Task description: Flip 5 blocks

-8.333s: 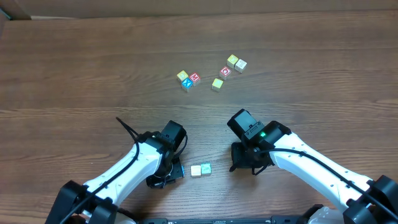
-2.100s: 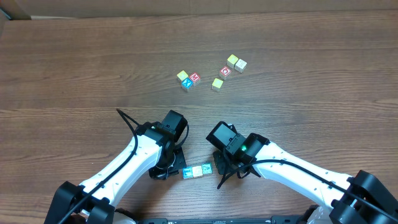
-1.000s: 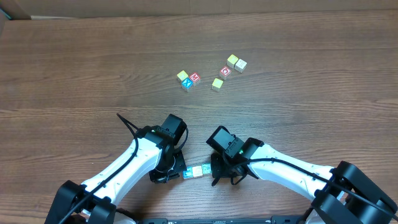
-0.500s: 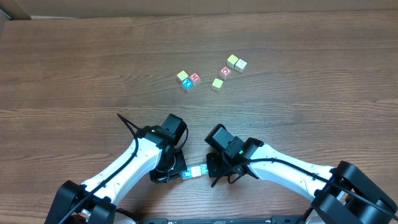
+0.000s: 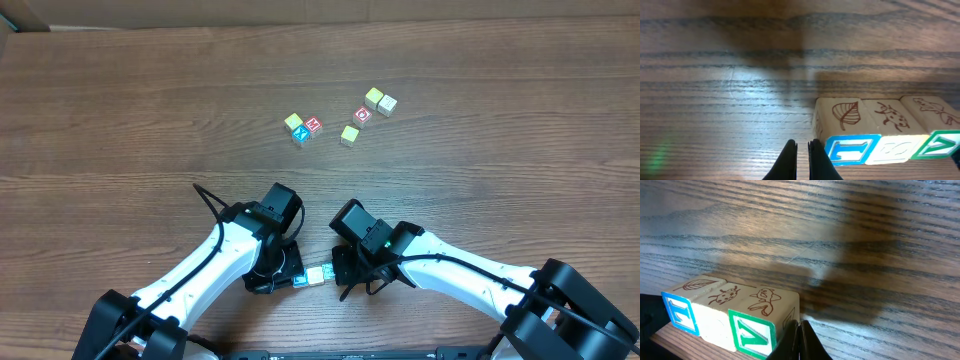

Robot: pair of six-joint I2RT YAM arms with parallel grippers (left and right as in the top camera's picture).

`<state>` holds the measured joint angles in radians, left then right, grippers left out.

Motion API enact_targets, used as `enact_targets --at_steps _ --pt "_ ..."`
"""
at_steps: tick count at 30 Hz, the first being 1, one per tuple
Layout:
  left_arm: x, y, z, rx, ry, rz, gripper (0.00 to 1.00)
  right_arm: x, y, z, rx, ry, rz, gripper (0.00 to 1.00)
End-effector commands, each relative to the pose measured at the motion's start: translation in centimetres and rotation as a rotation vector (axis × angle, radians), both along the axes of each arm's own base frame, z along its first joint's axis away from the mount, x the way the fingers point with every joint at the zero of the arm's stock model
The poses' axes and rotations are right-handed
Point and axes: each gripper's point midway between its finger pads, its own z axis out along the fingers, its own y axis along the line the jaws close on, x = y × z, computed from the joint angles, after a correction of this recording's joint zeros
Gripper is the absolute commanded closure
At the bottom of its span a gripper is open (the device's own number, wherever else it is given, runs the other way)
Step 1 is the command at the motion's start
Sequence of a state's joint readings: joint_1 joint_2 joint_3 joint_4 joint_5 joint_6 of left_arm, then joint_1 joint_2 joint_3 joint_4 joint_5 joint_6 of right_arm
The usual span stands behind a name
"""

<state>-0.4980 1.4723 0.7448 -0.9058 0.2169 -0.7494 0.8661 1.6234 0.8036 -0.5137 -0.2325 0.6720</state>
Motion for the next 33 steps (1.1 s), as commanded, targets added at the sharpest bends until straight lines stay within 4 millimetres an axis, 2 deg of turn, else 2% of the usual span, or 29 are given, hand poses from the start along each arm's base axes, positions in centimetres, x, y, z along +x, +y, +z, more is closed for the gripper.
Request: enact_targets --at_steps 1,7,24,33 --pt "-0.6 -0.3 -0.5 -0.011 0.031 -0.014 0.96 -0.1 0.1 -0.1 0.005 -0.001 0.014 0.96" --pt "-0.8 -0.3 -1.2 0.001 0.062 -0.008 0.96 -0.1 0.1 -0.1 0.004 -0.001 0.014 0.96" --pt "0.6 -1.3 -3.0 -0.027 0.045 -0.013 0.96 -0.7 0.2 0.0 0.012 0.041 0.001 0.96" --pt "1.3 -1.7 -3.1 -0.047 0.007 -0.055 0.96 -1.2 0.5 0.1 0.028 0.095 -0.058 0.96"
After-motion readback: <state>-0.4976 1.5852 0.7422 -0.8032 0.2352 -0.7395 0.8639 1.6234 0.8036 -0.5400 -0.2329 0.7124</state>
